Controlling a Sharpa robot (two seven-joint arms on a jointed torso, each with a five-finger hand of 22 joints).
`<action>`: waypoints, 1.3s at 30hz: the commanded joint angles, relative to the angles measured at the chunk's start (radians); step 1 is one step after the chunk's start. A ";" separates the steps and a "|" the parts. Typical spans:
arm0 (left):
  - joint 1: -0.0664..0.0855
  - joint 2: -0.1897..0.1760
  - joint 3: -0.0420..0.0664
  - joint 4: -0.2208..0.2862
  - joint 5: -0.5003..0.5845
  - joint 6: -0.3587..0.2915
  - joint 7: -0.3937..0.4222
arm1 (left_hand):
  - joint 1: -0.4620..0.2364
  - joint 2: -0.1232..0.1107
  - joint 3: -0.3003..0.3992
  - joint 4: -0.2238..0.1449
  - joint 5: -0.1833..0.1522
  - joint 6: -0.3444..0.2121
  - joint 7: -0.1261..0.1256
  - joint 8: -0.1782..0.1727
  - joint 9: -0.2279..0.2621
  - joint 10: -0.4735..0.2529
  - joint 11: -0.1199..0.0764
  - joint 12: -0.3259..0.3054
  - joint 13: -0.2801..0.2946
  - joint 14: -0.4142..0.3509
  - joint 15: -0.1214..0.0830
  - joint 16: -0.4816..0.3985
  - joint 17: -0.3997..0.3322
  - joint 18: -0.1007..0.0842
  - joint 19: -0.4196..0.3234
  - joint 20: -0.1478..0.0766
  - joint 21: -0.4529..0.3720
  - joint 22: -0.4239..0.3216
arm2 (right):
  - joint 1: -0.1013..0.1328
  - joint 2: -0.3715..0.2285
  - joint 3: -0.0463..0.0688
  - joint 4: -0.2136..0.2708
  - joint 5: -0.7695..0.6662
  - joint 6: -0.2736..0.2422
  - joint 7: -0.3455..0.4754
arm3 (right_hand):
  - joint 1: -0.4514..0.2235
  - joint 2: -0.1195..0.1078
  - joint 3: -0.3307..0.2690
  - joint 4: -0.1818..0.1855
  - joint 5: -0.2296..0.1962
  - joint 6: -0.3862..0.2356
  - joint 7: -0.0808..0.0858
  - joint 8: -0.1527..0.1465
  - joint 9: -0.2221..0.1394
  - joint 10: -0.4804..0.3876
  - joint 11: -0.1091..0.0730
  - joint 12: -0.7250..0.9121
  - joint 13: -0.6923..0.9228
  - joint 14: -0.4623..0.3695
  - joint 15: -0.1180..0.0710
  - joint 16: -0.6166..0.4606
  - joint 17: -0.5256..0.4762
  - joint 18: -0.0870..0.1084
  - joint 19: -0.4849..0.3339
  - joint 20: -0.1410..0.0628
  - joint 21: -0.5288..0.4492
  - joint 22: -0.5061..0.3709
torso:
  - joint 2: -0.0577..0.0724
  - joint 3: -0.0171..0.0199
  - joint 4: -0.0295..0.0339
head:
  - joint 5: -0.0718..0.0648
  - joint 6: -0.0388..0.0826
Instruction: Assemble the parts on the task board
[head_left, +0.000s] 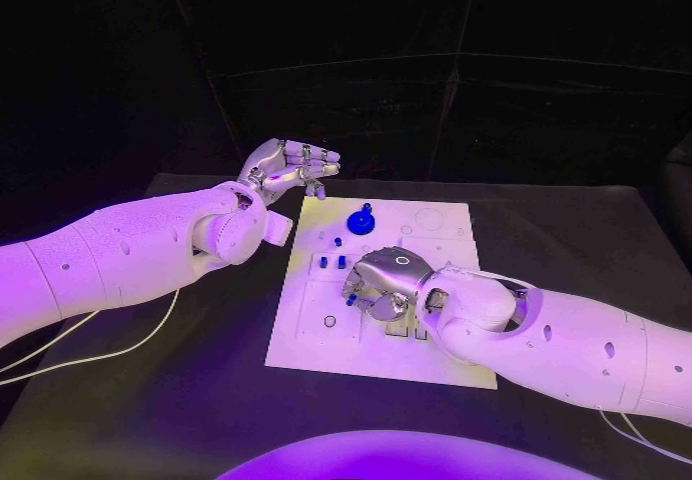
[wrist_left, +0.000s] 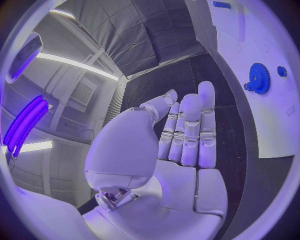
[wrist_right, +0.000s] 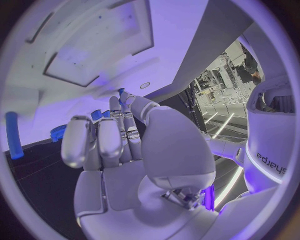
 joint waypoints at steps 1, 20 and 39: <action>0.001 0.001 0.001 0.000 0.004 0.012 0.006 | -0.001 0.005 -0.002 -0.005 0.003 -0.006 0.002 0.003 -0.002 -0.007 -0.001 0.006 -0.001 -0.006 0.002 -0.005 -0.002 0.013 -0.006 0.001 -0.007 -0.001 | 0.001 0.002 0.000 0.000 -0.011 0.010 -0.001 | -0.012 0.001 0.003 0.003 -0.004 0.005 0.002 -0.003 0.001 0.005 0.000 -0.007 0.000 0.013 -0.006 -0.003 -0.001 -0.014 0.002 -0.001 0.000 -0.001 | 0.000 -0.0005 0.0006 | 0.001 -0.001; 0.001 0.002 0.001 -0.002 0.004 0.015 0.004 | -0.002 0.005 -0.003 -0.005 0.003 -0.008 0.003 0.002 -0.002 -0.009 -0.001 0.007 -0.001 -0.006 0.002 -0.005 -0.003 0.012 -0.005 0.002 -0.007 -0.002 | 0.000 0.019 -0.001 -0.015 -0.008 0.056 0.000 | -0.030 -0.009 -0.008 0.011 0.001 -0.002 0.003 -0.007 0.000 -0.002 0.002 -0.013 -0.001 0.012 -0.004 -0.004 -0.007 -0.013 -0.001 0.000 -0.003 -0.005 | -0.001 -0.0003 0.0008 | 0.002 -0.005; 0.001 0.003 0.001 -0.006 0.005 0.018 -0.003 | -0.003 0.006 -0.004 -0.005 0.003 -0.011 0.004 0.002 -0.002 -0.013 0.000 0.007 -0.001 -0.006 0.003 -0.005 -0.005 0.012 -0.006 0.002 -0.008 -0.002 | 0.000 -0.024 -0.002 0.020 0.030 -0.093 0.031 | -0.072 -0.057 -0.058 0.037 0.014 -0.123 0.040 -0.010 -0.003 -0.150 0.046 -0.060 0.000 -0.009 0.030 -0.038 -0.079 0.004 -0.044 0.032 -0.055 -0.094 | -0.001 0.0006 0.0004 | -0.001 0.002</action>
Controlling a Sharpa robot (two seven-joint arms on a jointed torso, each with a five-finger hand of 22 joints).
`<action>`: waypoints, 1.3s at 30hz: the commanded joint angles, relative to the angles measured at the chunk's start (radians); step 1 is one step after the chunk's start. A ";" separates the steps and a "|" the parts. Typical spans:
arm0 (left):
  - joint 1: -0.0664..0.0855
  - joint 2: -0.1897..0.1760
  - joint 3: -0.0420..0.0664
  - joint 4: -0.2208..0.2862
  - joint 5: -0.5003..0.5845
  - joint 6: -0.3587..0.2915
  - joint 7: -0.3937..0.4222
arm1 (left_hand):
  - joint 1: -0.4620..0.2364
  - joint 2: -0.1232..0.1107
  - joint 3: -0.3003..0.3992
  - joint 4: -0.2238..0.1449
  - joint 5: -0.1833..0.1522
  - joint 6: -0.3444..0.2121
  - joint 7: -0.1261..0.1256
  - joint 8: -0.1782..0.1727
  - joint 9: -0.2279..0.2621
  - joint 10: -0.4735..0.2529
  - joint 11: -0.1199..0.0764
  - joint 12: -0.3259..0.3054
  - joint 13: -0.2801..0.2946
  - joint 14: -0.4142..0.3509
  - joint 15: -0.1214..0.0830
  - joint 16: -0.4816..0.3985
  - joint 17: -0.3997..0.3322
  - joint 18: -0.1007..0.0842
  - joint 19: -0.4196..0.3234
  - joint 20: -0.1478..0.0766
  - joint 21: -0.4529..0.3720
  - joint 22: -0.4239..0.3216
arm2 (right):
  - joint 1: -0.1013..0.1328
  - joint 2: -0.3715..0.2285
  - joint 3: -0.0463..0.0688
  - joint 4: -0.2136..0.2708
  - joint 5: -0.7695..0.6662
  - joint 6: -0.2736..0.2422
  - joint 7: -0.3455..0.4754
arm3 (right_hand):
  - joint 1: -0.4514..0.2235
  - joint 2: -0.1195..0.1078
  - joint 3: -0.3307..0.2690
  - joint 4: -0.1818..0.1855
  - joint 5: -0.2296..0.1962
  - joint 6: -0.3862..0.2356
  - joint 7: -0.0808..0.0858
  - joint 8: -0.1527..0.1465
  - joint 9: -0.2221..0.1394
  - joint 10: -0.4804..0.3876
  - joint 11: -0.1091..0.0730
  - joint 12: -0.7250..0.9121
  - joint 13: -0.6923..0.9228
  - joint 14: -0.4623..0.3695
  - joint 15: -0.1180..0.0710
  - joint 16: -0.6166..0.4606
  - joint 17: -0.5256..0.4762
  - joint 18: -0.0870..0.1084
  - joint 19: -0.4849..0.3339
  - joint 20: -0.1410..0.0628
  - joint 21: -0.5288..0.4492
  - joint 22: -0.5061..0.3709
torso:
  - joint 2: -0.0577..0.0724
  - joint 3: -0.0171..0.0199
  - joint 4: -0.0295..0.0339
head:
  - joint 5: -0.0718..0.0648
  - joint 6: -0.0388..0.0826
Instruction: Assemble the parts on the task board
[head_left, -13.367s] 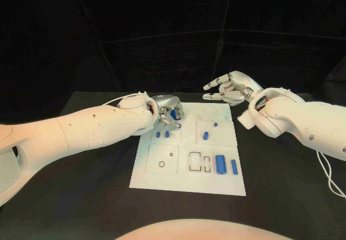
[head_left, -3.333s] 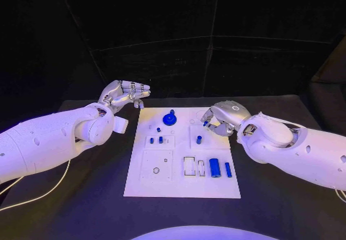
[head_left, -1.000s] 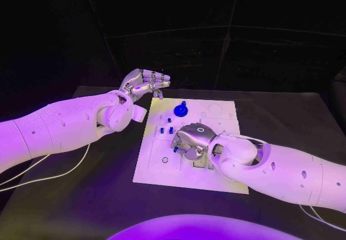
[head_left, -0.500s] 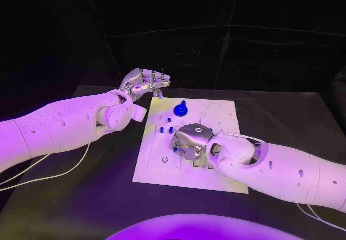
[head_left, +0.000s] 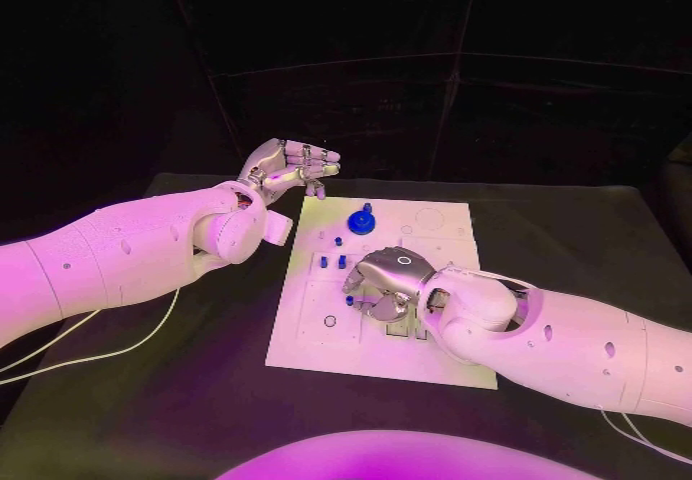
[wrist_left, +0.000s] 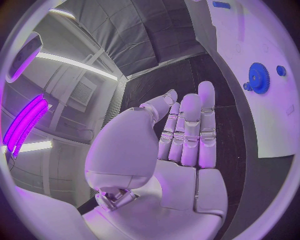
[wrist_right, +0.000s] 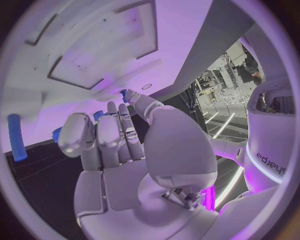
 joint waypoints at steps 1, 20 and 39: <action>0.001 0.000 0.001 0.001 0.004 0.011 -0.001 | -0.003 0.006 -0.001 -0.002 0.003 -0.007 0.000 0.002 -0.002 -0.006 0.000 0.003 -0.001 -0.006 0.003 -0.005 -0.002 0.012 -0.005 0.002 -0.004 -0.002 | 0.001 -0.025 0.000 0.030 0.027 -0.087 0.029 | -0.004 -0.002 -0.010 0.000 0.013 -0.006 0.002 0.000 0.001 0.000 -0.003 0.013 0.002 0.000 0.003 -0.004 -0.004 0.004 0.003 0.001 0.002 0.009 | -0.001 0.0004 -0.0007 | -0.002 0.004; -0.004 -0.008 -0.001 0.015 0.004 0.014 -0.006 | -0.003 0.006 -0.002 -0.002 0.003 -0.008 0.000 0.002 -0.002 -0.006 0.001 0.003 -0.001 -0.007 0.004 -0.005 -0.002 0.012 -0.005 0.002 -0.004 -0.002 | 0.078 -0.224 0.041 0.105 0.050 0.052 -0.107 | 0.011 -0.017 -0.189 0.038 -0.023 -0.114 -0.033 -0.002 0.000 -0.081 -0.009 0.028 0.000 -0.005 0.000 -0.038 -0.082 0.011 -0.006 0.001 -0.035 -0.048 | -0.001 -0.0008 -0.0030 | -0.038 0.038; -0.009 -0.007 -0.003 0.011 0.004 0.017 -0.006 | -0.002 0.006 -0.002 -0.003 0.003 -0.009 0.001 0.002 -0.002 -0.009 0.001 0.004 -0.001 -0.007 0.004 -0.004 -0.003 0.012 -0.005 0.003 -0.004 -0.002 | 0.085 -0.212 0.045 0.063 0.032 0.149 -0.127 | 0.117 0.054 -0.312 0.095 -0.040 -0.077 -0.043 0.011 0.007 -0.052 -0.019 0.109 0.003 0.002 -0.004 -0.031 -0.098 0.015 -0.003 0.001 -0.053 -0.072 | 0.000 -0.0002 -0.0013 | -0.043 0.039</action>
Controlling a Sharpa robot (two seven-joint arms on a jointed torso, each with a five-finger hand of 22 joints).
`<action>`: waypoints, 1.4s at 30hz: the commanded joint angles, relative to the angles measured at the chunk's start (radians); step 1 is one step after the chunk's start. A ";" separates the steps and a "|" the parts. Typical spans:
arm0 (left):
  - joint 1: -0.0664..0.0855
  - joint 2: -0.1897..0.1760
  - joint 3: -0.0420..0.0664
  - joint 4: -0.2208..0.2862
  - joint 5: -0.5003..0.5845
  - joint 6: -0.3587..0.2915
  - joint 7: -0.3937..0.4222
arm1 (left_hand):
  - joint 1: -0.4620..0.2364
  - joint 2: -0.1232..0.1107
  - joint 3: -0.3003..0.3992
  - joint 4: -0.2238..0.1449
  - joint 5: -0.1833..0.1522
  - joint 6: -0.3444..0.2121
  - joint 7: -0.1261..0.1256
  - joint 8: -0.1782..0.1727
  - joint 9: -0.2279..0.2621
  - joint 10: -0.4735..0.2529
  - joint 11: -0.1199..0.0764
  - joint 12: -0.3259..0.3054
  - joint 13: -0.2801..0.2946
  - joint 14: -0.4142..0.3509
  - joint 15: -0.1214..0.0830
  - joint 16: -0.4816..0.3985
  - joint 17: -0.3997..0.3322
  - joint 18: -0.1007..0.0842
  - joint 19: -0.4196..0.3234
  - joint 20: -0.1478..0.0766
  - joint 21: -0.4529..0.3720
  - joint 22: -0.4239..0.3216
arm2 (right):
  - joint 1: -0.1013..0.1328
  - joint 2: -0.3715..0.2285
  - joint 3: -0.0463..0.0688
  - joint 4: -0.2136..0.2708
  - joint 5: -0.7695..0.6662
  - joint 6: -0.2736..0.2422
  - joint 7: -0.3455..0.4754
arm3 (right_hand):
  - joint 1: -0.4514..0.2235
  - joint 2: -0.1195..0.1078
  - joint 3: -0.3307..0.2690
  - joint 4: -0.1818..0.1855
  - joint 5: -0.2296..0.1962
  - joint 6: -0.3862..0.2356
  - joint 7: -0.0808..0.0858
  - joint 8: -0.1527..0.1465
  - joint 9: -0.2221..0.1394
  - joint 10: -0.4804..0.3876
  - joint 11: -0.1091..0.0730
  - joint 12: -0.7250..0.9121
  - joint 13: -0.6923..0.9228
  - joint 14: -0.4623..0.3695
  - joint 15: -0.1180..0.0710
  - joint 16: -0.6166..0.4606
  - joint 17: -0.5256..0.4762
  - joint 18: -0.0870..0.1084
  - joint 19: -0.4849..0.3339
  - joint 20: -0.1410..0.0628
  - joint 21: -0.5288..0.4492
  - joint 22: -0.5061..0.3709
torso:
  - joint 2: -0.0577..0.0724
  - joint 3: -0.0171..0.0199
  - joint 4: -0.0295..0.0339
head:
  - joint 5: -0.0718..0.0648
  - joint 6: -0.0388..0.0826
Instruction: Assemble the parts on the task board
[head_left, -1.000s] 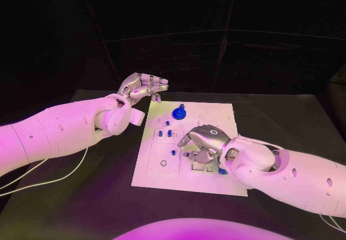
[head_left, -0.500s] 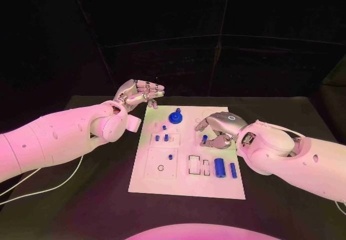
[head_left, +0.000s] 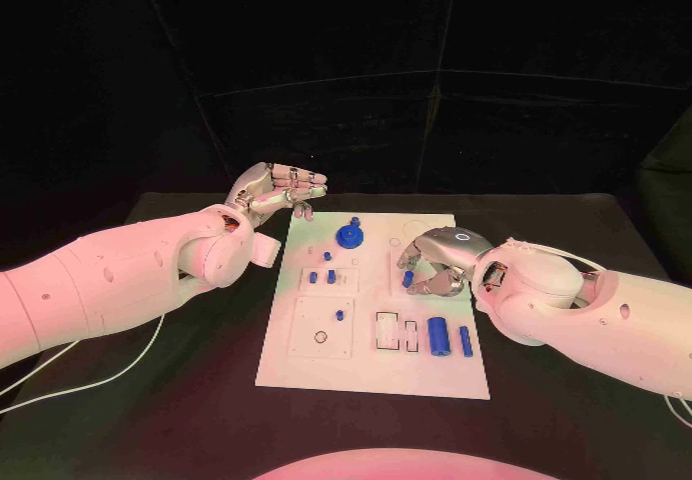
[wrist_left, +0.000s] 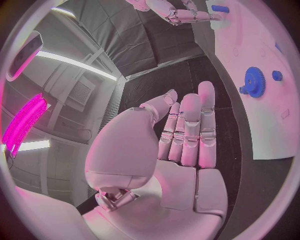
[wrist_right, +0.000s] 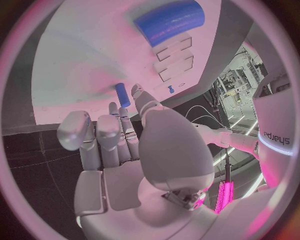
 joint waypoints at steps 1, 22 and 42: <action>0.001 0.001 0.001 -0.001 0.004 0.011 0.003 | -0.002 0.006 -0.002 -0.003 0.003 -0.009 0.001 0.002 -0.001 -0.009 0.001 0.004 -0.001 -0.007 0.004 -0.004 -0.001 0.013 -0.005 0.003 -0.004 -0.001 | 0.002 0.007 0.001 -0.003 -0.010 0.045 -0.007 | 0.013 0.014 0.014 -0.004 -0.010 0.025 0.003 0.008 0.002 0.033 -0.007 0.016 0.000 0.006 -0.010 0.009 0.006 0.014 0.004 -0.007 -0.001 0.002 | 0.001 0.0003 0.0006 | 0.001 -0.001; -0.001 0.003 0.001 -0.008 0.004 0.013 0.003 | -0.004 0.008 -0.003 -0.002 0.003 -0.010 0.001 0.003 -0.001 -0.010 0.001 0.005 0.000 -0.007 0.004 -0.004 -0.002 0.012 -0.005 0.003 -0.005 -0.002 | 0.001 0.011 0.001 0.005 -0.034 -0.070 0.017 | 0.074 0.057 0.241 -0.048 -0.044 0.204 -0.006 0.047 0.009 0.275 -0.051 -0.004 0.003 0.020 -0.051 0.070 0.082 -0.004 0.051 -0.049 0.061 0.100 | -0.001 0.0017 -0.0008 | 0.002 -0.008; -0.004 0.004 0.001 -0.012 0.004 0.014 0.003 | -0.003 0.010 -0.003 -0.003 0.003 -0.010 0.001 0.003 -0.001 -0.010 0.001 0.005 0.000 -0.007 0.004 -0.004 -0.003 0.013 -0.005 0.003 -0.005 -0.002 | 0.001 0.006 0.002 0.138 0.033 -0.202 0.071 | 0.035 0.013 0.312 -0.072 -0.044 0.194 0.000 0.025 -0.001 0.291 -0.048 -0.038 0.006 0.016 -0.050 0.078 0.084 -0.006 0.052 -0.049 0.069 0.111 | -0.001 -0.0008 0.0006 | 0.013 -0.007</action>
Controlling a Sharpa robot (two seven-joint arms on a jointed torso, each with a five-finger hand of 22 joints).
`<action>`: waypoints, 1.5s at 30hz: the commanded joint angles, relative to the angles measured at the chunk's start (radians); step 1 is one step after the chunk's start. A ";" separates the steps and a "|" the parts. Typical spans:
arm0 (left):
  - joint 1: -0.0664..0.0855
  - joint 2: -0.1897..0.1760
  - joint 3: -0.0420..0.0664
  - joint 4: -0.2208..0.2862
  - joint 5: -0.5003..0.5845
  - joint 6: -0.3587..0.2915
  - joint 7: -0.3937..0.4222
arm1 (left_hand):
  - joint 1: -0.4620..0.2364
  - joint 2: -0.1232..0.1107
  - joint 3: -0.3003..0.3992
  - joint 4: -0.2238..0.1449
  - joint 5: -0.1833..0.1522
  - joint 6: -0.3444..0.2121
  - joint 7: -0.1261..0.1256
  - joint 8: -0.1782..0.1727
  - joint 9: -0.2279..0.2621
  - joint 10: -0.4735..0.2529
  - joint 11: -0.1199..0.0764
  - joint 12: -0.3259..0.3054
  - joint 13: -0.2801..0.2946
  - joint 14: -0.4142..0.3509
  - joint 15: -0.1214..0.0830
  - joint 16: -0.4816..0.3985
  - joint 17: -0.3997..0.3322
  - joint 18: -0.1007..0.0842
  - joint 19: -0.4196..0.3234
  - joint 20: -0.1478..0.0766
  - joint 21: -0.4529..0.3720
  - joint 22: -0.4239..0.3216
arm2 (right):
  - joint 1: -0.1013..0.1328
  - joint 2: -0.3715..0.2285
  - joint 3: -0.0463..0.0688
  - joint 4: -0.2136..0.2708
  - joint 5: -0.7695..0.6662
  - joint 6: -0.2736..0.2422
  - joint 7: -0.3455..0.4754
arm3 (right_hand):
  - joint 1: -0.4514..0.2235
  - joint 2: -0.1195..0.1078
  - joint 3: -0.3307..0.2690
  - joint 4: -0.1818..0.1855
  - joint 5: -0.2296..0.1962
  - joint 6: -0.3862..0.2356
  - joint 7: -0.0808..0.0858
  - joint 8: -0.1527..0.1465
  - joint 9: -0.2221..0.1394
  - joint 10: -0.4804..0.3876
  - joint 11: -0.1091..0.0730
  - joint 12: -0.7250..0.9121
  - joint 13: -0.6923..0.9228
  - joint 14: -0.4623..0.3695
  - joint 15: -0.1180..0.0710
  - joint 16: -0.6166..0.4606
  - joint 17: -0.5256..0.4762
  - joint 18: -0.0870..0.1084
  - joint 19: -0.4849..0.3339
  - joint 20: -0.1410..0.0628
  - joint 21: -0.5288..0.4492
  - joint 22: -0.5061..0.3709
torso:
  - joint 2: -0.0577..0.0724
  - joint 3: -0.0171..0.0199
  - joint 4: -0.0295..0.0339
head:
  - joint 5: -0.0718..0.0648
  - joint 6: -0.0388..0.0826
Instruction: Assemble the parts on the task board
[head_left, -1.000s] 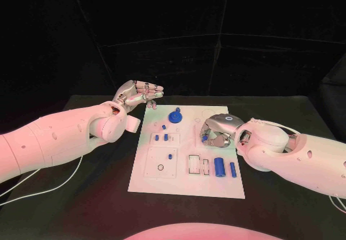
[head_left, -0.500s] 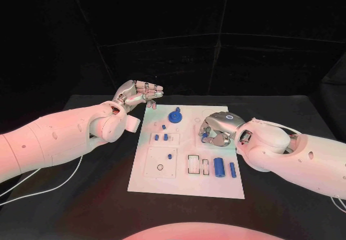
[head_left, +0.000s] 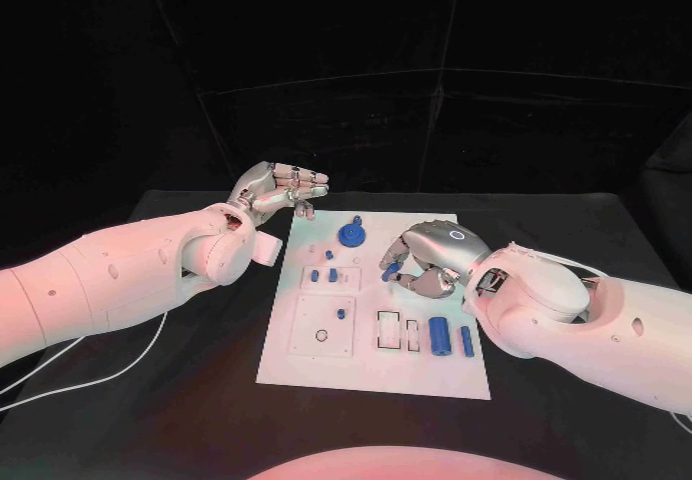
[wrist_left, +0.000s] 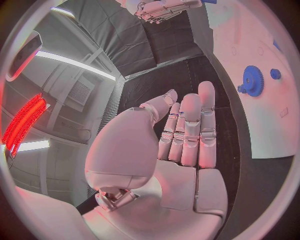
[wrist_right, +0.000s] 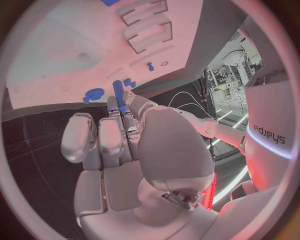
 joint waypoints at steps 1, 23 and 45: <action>0.001 0.002 0.001 0.000 0.004 0.010 0.005 | -0.003 0.010 -0.003 -0.003 0.003 -0.007 -0.003 0.003 -0.001 -0.007 -0.002 0.005 0.000 -0.003 0.001 -0.004 -0.001 0.013 -0.005 0.003 -0.005 -0.001 | 0.002 0.024 0.001 0.012 0.052 -0.044 0.045 | -0.002 -0.011 0.008 0.000 0.000 -0.010 0.001 -0.004 -0.002 0.034 -0.028 -0.008 -0.001 0.007 -0.005 0.004 -0.001 -0.006 0.003 0.000 0.007 0.001 | 0.001 -0.0008 0.0000 | 0.006 -0.003; 0.001 0.015 0.001 0.001 0.004 0.010 0.005 | -0.001 0.011 -0.002 -0.004 0.003 -0.007 -0.003 0.004 0.000 -0.008 -0.002 0.007 0.000 -0.003 0.001 -0.003 -0.003 0.013 -0.005 0.004 -0.005 -0.001 | -0.055 0.235 -0.022 -0.104 0.073 0.096 0.120 | -0.013 -0.014 0.024 -0.005 0.005 -0.018 0.007 -0.014 -0.003 0.026 -0.022 -0.021 -0.001 0.005 -0.001 0.002 -0.009 -0.005 -0.001 0.003 0.005 -0.003 | 0.001 0.0000 0.0018 | 0.046 -0.026; 0.001 0.020 0.001 -0.006 0.004 0.012 0.004 | -0.001 0.011 -0.002 -0.004 0.003 -0.007 -0.003 0.004 0.000 -0.008 -0.002 0.007 0.000 -0.003 0.001 -0.003 -0.003 0.013 -0.005 0.004 -0.005 -0.001 | -0.074 0.272 -0.035 -0.145 0.050 0.154 0.132 | -0.015 -0.013 0.028 -0.006 0.005 -0.019 0.008 -0.016 -0.003 0.025 -0.021 -0.024 -0.001 0.005 0.000 0.003 -0.008 -0.005 -0.001 0.004 0.005 -0.003 | 0.001 0.0002 -0.0007 | 0.055 -0.035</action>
